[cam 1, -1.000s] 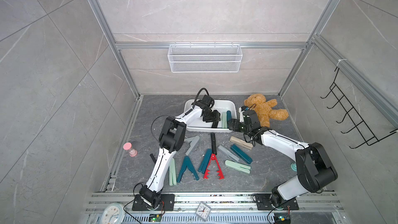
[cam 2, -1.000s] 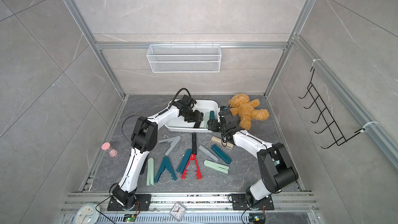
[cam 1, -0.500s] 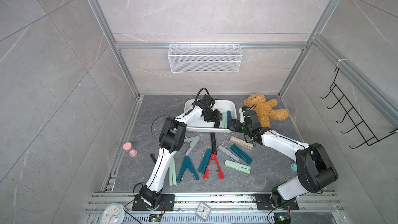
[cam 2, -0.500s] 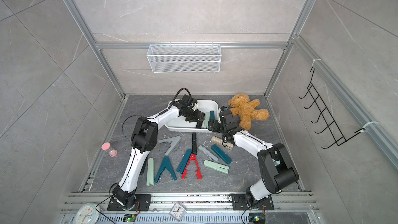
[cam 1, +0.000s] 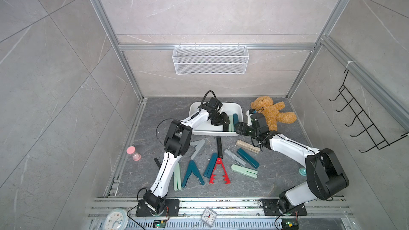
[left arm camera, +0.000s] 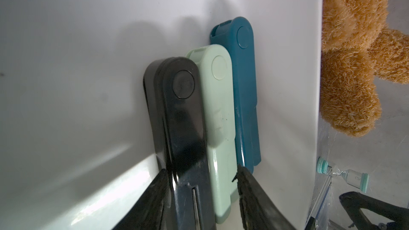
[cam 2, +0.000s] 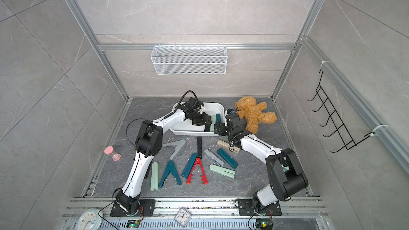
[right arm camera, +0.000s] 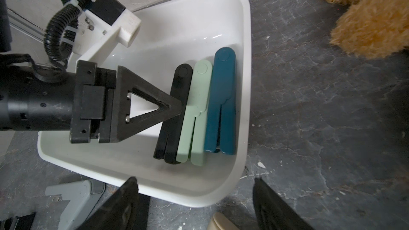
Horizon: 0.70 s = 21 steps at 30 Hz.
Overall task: Put the pruning pliers into the storage box
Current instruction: Place the pruning pliers in the storage box.
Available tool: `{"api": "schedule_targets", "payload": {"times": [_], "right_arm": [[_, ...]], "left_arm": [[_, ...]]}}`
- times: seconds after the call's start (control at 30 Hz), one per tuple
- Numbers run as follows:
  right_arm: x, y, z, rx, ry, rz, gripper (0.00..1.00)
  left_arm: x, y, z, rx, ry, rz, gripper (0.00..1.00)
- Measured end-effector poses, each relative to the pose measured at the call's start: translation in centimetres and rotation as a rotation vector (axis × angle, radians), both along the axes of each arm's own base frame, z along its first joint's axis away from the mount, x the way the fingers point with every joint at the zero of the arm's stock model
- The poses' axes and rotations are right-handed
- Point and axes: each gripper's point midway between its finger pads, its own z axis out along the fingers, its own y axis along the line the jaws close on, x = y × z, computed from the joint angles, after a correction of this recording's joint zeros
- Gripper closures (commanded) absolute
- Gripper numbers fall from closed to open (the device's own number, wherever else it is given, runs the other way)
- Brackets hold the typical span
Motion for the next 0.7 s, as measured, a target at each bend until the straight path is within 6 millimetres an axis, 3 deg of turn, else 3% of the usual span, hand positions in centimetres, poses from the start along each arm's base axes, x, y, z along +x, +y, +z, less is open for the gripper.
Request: {"api": "schedule_targets", "payload": {"times": [0.5, 0.7], "right_arm": [[-0.2, -0.3, 0.0, -0.002, 0.0, -0.007, 0.18], [-0.3, -0.4, 0.2, -0.001, -0.003, -0.007, 0.18]], "left_arm": [[-0.7, 0.3, -1.0, 0.022, -0.008, 0.013, 0.39], [-0.8, 0.8, 1.7, 0.016, -0.072, 0.03, 0.32]]}}
